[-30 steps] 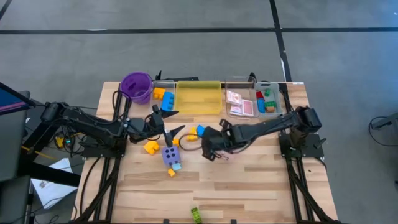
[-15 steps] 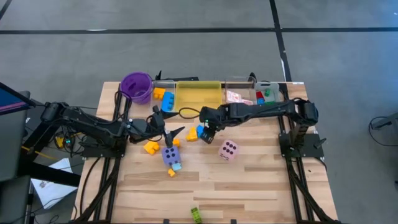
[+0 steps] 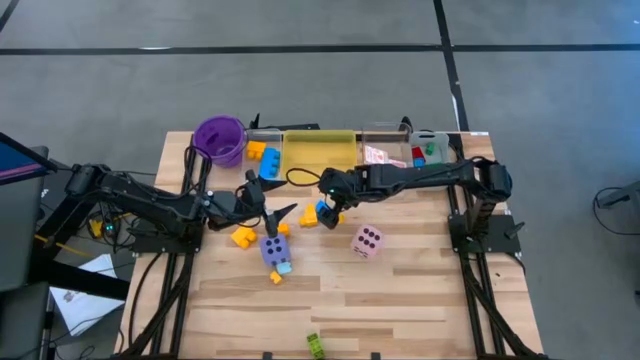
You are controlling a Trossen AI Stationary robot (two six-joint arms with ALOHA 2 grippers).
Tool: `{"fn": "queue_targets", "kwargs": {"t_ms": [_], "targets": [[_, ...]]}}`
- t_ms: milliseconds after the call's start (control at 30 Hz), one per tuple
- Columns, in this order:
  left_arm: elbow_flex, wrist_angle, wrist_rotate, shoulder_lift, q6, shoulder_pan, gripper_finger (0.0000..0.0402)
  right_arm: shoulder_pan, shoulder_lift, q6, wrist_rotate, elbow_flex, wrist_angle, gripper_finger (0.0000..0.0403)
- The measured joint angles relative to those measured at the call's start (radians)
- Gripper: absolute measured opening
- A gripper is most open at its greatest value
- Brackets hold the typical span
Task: Pick & Place Toys
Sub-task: Put the large blue game piece into the white transparent bin
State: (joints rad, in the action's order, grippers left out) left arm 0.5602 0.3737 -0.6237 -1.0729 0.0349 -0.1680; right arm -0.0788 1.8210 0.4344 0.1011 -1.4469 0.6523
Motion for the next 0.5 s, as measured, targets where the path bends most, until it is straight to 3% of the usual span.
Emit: {"fn": "queue_targets", "kwargs": {"t_ms": [167,500], "targets": [[0.000,0.000,0.000,0.000,0.000,0.000,0.0317,-0.001,0.004,0.001,0.001,0.013,-0.001,0.0376],[0.000,-0.026,-0.001,0.000,0.001,-0.002,0.0317,-0.008,0.187,0.003,-0.026,0.008,-0.070,0.0386]]}}
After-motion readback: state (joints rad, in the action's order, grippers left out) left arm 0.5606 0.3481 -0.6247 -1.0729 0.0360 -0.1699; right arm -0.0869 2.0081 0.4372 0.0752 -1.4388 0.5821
